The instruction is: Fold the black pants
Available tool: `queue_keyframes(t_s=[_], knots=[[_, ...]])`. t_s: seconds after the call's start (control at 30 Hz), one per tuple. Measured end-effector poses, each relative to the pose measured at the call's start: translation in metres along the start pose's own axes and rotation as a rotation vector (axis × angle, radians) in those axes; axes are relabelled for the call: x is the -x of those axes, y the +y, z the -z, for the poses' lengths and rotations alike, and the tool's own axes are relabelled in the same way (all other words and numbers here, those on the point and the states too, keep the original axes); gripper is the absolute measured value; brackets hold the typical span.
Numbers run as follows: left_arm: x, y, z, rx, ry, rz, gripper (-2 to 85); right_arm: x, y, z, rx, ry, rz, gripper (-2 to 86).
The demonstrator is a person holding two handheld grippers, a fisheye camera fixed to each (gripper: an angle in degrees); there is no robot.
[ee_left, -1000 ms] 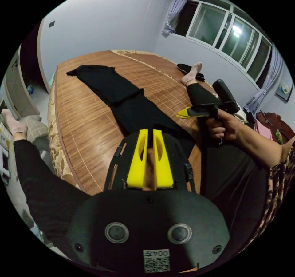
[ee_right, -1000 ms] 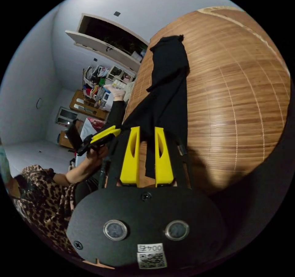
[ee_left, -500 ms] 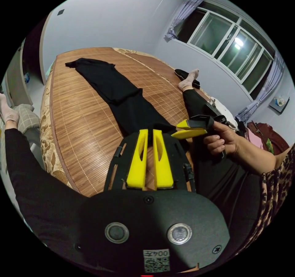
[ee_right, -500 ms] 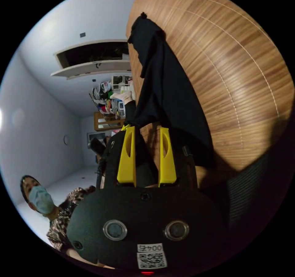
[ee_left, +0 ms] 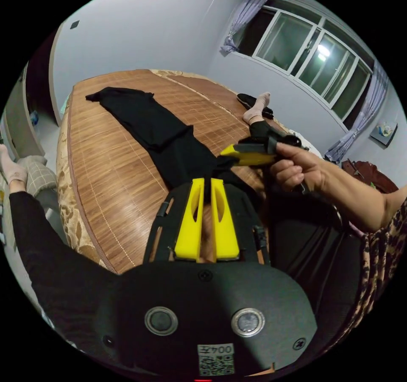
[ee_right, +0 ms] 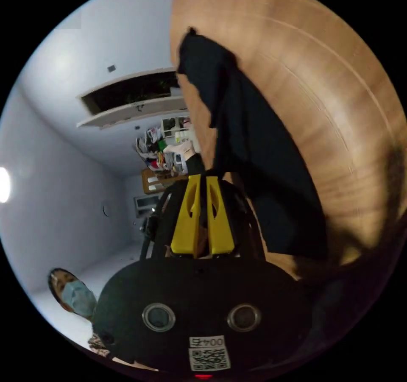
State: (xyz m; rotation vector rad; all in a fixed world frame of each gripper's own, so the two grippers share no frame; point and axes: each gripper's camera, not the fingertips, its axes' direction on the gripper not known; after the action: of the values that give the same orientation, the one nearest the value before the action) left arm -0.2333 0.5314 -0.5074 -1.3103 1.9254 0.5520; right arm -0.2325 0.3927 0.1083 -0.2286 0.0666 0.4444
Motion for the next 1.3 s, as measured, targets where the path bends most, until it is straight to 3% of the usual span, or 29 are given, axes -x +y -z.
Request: queue_keyframes(t_s=[0.1, 0.13, 0.23, 0.33, 0.43, 0.63, 0.83, 1.07, 1.3], knots=[[-0.037, -0.011, 0.054, -0.207, -0.002, -0.062, 1.6, 0.107, 0.013, 0.002, 0.032, 0.185, 0.408, 3.4], [-0.055, -0.012, 0.066, -0.249, -0.002, -0.111, 1.6, 0.137, 0.026, 0.000, 0.050, 0.336, 0.533, 3.6], [-0.086, 0.003, 0.036, -0.151, -0.051, -0.165, 1.5, 0.137, 0.040, -0.009, 0.083, 0.707, 0.559, 3.7], [-0.094, 0.029, -0.019, 0.028, 0.009, -0.093, 1.5, 0.079, 0.042, -0.021, 0.205, 0.728, 0.355, 3.8], [-0.114, 0.043, -0.043, 0.145, 0.022, -0.149, 1.5, 0.045, 0.051, -0.035, 0.252, 0.779, 0.264, 3.9], [-0.147, 0.049, -0.045, 0.131, -0.052, -0.253, 1.4, 0.058, 0.066, -0.053, 0.219, 0.826, 0.329, 3.9], [-0.185, 0.020, 0.023, -0.084, -0.137, -0.347, 1.6, 0.138, 0.090, -0.054, 0.065, 0.816, 0.625, 3.7], [-0.186, 0.070, -0.103, 0.287, -0.082, -0.371, 1.7, 0.050, 0.071, -0.092, 0.270, 0.941, 0.324, 3.8], [-0.185, 0.069, -0.112, 0.264, -0.101, -0.364, 1.9, 0.057, 0.065, -0.102, 0.270, 0.934, 0.324, 3.8]])
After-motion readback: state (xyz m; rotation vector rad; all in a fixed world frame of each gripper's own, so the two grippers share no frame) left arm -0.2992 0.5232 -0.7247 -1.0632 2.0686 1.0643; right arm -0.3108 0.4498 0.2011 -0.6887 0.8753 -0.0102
